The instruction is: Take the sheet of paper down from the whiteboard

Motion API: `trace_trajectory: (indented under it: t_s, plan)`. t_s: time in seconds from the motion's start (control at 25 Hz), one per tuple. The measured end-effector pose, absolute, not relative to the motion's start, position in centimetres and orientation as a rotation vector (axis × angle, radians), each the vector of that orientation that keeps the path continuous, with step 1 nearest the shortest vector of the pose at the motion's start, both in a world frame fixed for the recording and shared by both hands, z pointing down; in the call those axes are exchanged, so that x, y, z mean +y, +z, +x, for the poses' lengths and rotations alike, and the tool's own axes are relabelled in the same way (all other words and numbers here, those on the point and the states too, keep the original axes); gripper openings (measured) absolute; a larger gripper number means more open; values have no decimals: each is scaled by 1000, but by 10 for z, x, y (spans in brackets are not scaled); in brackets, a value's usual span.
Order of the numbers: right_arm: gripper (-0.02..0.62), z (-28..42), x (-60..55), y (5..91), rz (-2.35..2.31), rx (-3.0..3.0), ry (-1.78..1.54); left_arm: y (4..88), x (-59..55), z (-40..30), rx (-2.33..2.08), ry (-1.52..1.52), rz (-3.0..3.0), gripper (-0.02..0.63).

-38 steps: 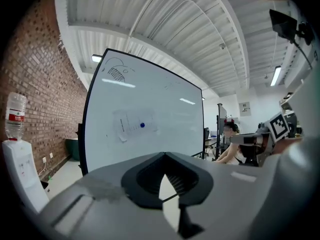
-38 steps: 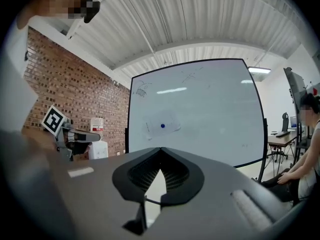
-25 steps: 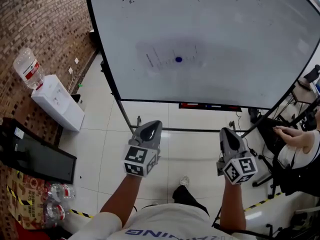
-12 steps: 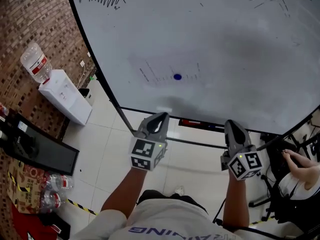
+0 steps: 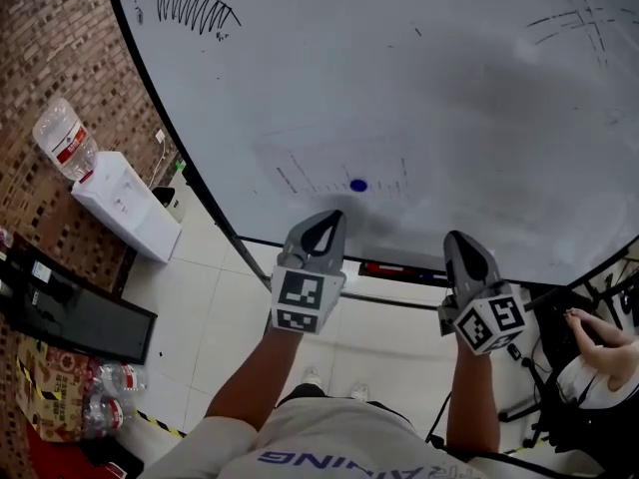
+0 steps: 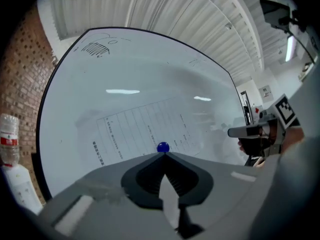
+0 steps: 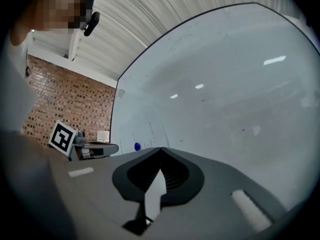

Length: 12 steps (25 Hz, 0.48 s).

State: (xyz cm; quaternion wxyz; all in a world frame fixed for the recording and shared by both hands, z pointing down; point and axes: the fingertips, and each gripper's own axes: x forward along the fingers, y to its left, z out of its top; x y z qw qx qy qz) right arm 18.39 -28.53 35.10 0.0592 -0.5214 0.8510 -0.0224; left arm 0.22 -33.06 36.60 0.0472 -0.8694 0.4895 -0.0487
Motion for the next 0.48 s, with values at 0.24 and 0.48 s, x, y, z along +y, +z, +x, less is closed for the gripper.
trace_trajectory:
  t_s: [0.24, 0.48]
  plan:
    - [6, 173, -302, 349, -1593, 2579, -68, 359, -359, 19, 1416, -248, -2506, 6]
    - [6, 174, -308, 351, -1607, 2584, -68, 359, -371, 31, 1412, -250, -2475, 127]
